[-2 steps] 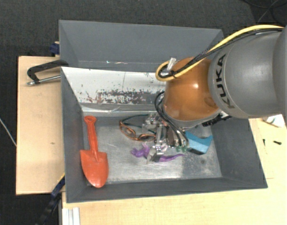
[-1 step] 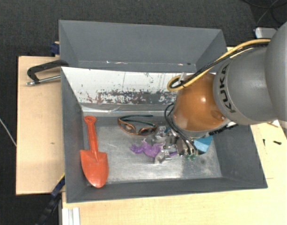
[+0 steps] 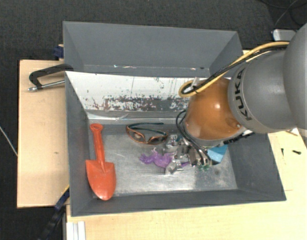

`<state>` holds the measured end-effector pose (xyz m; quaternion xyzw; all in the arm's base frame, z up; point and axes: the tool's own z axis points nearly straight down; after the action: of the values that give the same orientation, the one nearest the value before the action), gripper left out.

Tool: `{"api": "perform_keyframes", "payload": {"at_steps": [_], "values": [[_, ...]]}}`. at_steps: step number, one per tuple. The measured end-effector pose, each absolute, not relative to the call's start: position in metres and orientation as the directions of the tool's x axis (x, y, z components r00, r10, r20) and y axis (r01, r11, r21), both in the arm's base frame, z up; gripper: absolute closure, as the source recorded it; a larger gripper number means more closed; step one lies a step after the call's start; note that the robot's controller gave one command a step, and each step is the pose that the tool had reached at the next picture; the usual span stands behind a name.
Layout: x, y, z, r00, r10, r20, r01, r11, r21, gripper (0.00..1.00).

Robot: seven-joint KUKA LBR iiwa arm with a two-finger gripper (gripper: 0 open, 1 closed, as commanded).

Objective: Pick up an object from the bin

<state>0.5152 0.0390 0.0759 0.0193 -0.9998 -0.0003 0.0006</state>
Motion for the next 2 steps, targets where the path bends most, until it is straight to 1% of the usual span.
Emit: {"api": "perform_keyframes", "payload": {"at_steps": [1,2], "values": [[0.515,0.039,0.077,-0.999,-0.039,0.002,-0.039,0.999,0.001,1.0],[0.504,0.06,0.196,-0.851,-0.525,-0.004,-0.525,0.851,0.0,1.0]]}}
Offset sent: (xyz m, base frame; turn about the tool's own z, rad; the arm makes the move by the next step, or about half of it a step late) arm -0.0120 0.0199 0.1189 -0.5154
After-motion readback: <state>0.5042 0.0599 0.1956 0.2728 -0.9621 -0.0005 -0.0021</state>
